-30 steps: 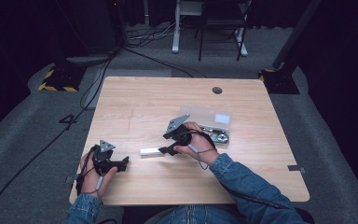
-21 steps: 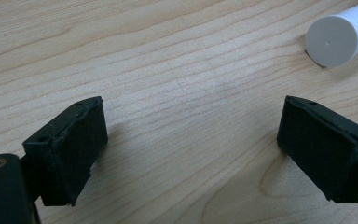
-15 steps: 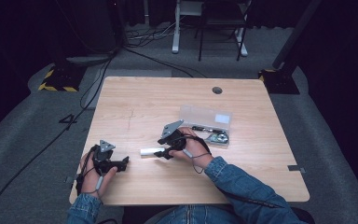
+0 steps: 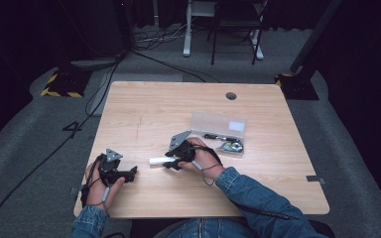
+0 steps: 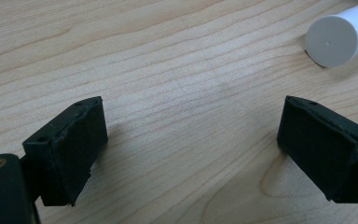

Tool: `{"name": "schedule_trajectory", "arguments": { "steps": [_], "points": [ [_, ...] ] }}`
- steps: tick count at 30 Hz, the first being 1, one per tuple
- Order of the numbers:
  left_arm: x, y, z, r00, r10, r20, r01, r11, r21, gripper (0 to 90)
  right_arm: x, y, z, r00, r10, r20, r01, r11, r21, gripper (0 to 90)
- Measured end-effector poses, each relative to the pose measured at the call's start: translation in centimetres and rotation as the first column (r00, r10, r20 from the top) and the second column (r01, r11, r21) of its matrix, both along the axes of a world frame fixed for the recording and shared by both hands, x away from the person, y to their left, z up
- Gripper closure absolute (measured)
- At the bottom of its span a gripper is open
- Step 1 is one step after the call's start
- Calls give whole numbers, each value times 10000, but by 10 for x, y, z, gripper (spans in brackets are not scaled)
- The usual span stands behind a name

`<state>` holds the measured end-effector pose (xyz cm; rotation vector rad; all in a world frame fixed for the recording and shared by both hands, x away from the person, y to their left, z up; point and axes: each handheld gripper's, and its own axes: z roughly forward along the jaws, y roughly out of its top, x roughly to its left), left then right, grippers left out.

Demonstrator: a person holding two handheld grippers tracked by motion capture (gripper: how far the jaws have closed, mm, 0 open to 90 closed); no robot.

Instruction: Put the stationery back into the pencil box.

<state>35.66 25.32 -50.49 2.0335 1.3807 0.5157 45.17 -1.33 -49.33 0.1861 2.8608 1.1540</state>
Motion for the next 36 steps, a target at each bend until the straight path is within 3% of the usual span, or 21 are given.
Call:
{"name": "schedule_trajectory", "arguments": {
  "steps": [7,12,31,36],
  "points": [
    [0,0,0,10000,-2,0,2,10000,4,86,-1,2,0,9999,-20,-105,19,10000,-57,599],
    [0,0,0,10000,-3,0,3,10000,6,86,-2,3,2,9998,-13,-174,10,9998,-210,712],
    [0,0,0,10000,-1,-2,1,10000,1,86,-5,4,5,9997,226,6,-226,9990,-375,718],
    [0,0,0,10000,-5,-4,5,10000,7,86,-7,2,13,9996,281,89,-278,9992,-288,718]
  ]
}}
